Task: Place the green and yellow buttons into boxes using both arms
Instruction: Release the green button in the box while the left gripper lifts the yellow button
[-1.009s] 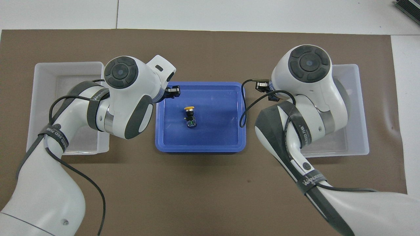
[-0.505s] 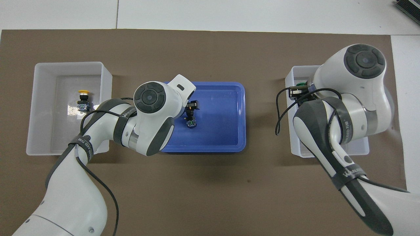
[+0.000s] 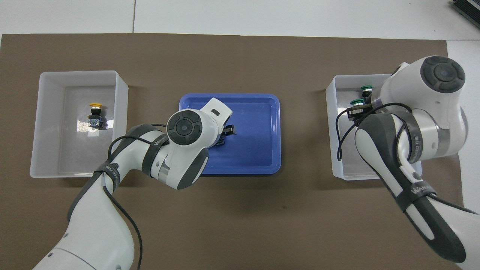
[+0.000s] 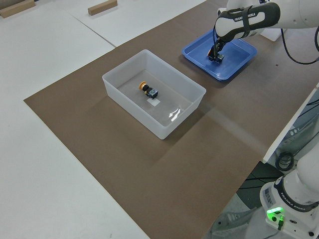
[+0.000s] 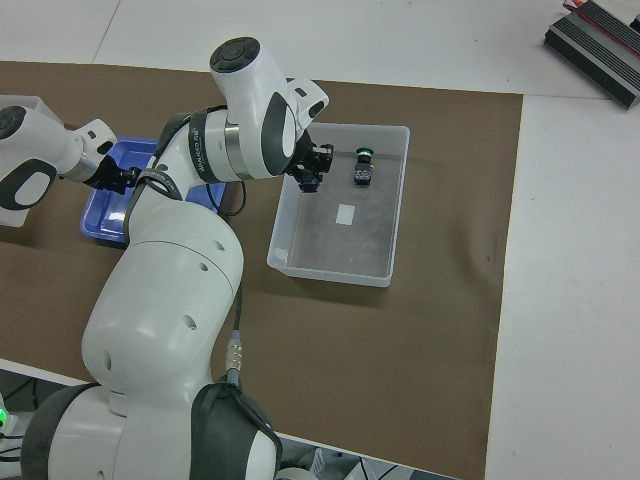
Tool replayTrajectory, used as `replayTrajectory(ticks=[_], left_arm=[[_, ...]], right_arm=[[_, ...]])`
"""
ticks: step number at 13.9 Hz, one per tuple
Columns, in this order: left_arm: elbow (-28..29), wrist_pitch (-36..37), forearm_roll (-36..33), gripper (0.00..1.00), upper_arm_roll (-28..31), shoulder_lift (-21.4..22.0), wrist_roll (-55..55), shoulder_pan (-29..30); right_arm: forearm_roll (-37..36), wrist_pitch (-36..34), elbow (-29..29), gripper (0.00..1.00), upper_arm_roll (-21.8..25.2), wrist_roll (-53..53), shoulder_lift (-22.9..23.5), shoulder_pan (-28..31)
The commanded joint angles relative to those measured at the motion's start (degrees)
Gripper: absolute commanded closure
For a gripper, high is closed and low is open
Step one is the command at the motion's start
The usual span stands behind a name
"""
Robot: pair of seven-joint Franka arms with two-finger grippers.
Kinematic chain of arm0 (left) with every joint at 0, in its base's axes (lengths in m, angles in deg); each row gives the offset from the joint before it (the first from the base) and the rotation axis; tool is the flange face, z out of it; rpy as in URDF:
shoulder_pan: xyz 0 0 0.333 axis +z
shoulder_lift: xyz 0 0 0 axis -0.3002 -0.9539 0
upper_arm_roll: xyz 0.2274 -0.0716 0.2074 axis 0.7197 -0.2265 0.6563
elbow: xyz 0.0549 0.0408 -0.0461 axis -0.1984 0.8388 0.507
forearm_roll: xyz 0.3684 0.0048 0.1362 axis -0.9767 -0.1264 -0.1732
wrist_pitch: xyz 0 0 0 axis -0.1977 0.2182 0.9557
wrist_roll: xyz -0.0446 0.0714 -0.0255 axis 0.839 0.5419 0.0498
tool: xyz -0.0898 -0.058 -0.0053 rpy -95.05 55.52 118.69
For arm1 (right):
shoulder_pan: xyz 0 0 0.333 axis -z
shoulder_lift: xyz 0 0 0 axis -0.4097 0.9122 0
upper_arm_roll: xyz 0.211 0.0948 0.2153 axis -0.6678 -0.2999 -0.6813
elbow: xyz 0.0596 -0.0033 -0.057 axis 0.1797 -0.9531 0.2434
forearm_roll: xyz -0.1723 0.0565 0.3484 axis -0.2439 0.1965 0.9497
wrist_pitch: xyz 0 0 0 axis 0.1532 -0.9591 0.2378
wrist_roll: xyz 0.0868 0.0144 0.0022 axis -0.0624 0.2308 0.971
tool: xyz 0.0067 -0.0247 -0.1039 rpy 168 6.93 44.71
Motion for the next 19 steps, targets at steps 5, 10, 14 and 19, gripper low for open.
replayTrajectory(ticks=[5,10,14,19], left_arm=[[3.2,-3.2,-0.4,0.4,0.9,1.1,2.5,-2.1],[3.2,-3.6,-0.4,0.8,1.0,1.1,2.3,-1.7],[2.7,-3.8,-0.4,1.0,1.0,0.9,1.9,-1.1],[-3.9,2.4,-0.5,1.0,1.0,0.3,1.8,0.5]], right_arm=[[1.3,11.3,-4.2,1.0,-0.7,5.4,1.9,2.4],[7.1,14.0,-3.4,0.99,-0.6,4.4,5.9,2.6],[7.1,17.3,-3.2,0.97,-0.6,4.2,8.4,2.7],[7.1,17.5,-3.2,0.36,-0.5,4.1,8.5,2.8]])
